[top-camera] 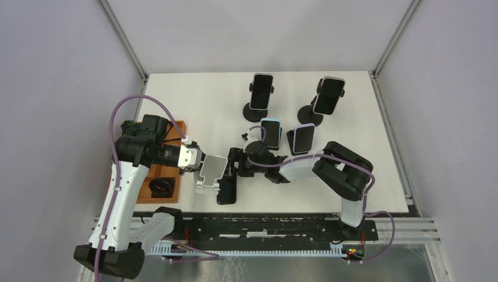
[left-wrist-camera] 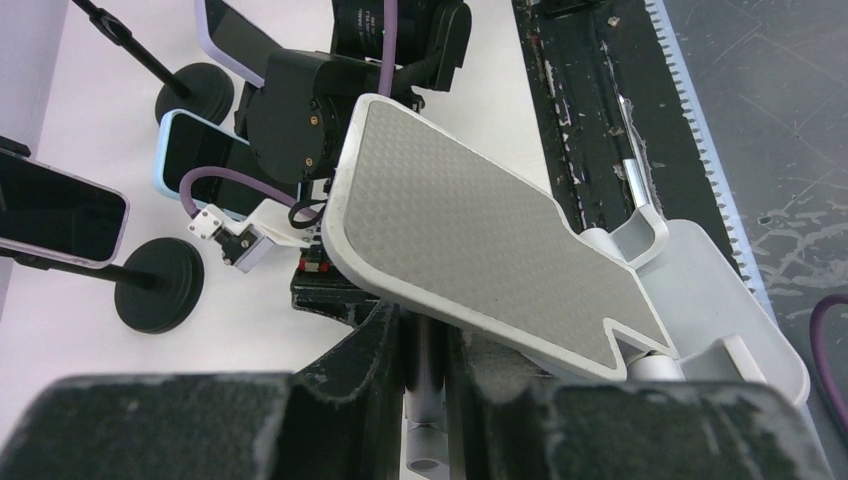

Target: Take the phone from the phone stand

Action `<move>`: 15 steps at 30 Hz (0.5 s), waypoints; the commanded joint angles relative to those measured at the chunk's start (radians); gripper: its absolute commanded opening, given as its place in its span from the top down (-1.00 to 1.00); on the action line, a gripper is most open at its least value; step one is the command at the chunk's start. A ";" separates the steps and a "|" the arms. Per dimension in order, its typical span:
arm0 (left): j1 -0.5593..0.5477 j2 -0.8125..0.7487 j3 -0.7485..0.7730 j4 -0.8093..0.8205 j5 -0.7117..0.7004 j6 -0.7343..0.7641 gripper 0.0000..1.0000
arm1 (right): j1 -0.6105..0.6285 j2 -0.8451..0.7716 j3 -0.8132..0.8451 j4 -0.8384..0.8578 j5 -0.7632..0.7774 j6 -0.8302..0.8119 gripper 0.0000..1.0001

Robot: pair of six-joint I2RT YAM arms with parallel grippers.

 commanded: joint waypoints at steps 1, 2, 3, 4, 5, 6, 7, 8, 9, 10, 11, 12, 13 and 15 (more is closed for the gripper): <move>-0.002 -0.005 0.004 0.011 0.072 -0.012 0.96 | 0.001 -0.081 -0.006 -0.168 0.120 -0.087 -0.79; -0.002 -0.005 0.004 0.014 0.074 -0.013 0.96 | 0.002 -0.108 -0.011 -0.189 0.135 -0.098 -0.82; -0.002 -0.005 0.002 0.020 0.077 -0.016 0.96 | -0.001 -0.133 -0.021 -0.200 0.156 -0.114 -0.85; -0.002 -0.005 0.001 0.026 0.079 -0.020 0.96 | -0.002 -0.168 -0.030 -0.203 0.169 -0.130 -0.87; -0.002 -0.005 0.000 0.036 0.082 -0.026 0.96 | -0.005 -0.203 -0.044 -0.202 0.175 -0.145 -0.89; -0.002 -0.005 -0.001 0.044 0.083 -0.031 0.96 | -0.008 -0.234 -0.056 -0.199 0.174 -0.168 -0.92; -0.002 -0.005 -0.001 0.052 0.085 -0.040 0.96 | -0.011 -0.271 -0.060 -0.199 0.172 -0.196 -0.93; -0.002 -0.006 0.001 0.059 0.084 -0.045 0.96 | -0.014 -0.294 -0.062 -0.198 0.160 -0.226 -0.94; -0.002 -0.004 0.002 0.066 0.084 -0.049 0.96 | -0.018 -0.323 -0.059 -0.201 0.148 -0.265 -0.94; -0.002 -0.004 0.004 0.073 0.084 -0.055 0.96 | -0.027 -0.346 -0.051 -0.205 0.114 -0.308 -0.95; -0.002 -0.004 0.007 0.081 0.082 -0.062 0.96 | -0.037 -0.368 -0.050 -0.192 0.059 -0.340 -0.93; -0.002 -0.004 0.008 0.089 0.081 -0.066 0.96 | -0.048 -0.395 -0.057 -0.166 -0.005 -0.366 -0.90; -0.002 -0.003 0.008 0.093 0.080 -0.072 0.96 | -0.054 -0.415 -0.067 -0.135 -0.065 -0.377 -0.86; -0.002 -0.006 0.007 0.110 0.080 -0.085 0.96 | -0.059 -0.479 -0.111 -0.009 -0.195 -0.388 -0.80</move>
